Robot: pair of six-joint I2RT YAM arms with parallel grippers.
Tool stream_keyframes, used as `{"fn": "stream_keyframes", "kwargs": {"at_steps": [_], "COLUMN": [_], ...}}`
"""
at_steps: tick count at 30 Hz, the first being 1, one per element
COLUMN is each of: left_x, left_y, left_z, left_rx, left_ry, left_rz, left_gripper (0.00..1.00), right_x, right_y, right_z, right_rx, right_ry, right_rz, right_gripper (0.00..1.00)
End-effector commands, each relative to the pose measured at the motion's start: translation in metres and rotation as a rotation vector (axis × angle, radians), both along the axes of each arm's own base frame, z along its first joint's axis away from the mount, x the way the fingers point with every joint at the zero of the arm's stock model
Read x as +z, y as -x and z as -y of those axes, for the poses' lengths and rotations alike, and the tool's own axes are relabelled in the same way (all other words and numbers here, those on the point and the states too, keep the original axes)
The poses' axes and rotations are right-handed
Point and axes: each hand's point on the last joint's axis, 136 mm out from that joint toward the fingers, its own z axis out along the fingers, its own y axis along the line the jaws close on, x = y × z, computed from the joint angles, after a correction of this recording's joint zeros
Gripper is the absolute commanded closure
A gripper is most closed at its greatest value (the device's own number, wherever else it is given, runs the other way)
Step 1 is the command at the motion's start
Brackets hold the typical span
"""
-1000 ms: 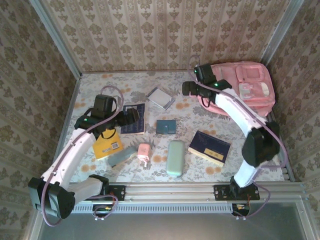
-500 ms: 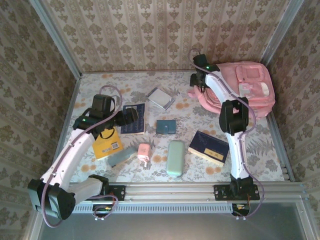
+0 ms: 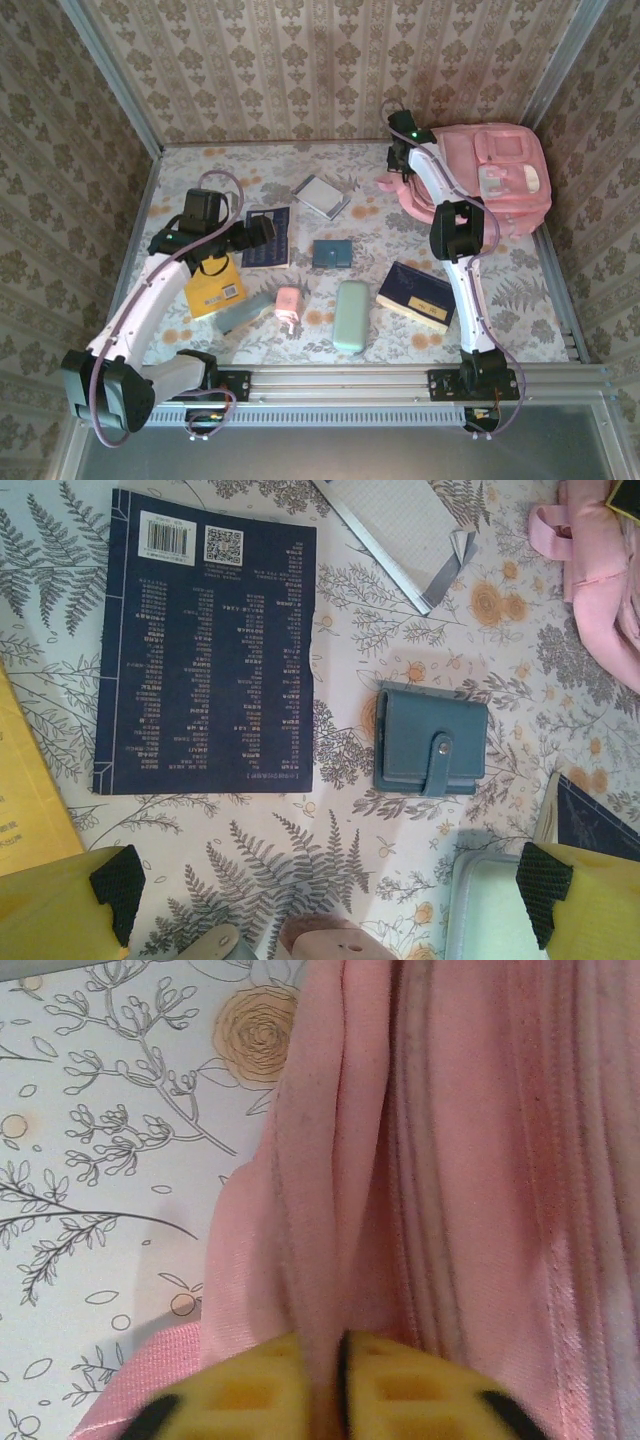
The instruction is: Pack the student bag
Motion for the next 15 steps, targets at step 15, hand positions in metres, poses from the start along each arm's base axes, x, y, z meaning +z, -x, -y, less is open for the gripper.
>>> {"fn": "stream_keyframes", "kwargs": {"at_steps": [15], "left_x": [0.011], "left_y": [0.005], "left_z": [0.013], "left_rx": [-0.019], "left_ry": [0.135], "left_rz": [-0.011], "left_gripper": [0.0], "right_x": [0.177], "right_y": [0.051], "right_z": [-0.136], "right_rx": [0.544], "right_ry": [0.028], "right_rz": [0.247], "right_gripper": [1.0]}}
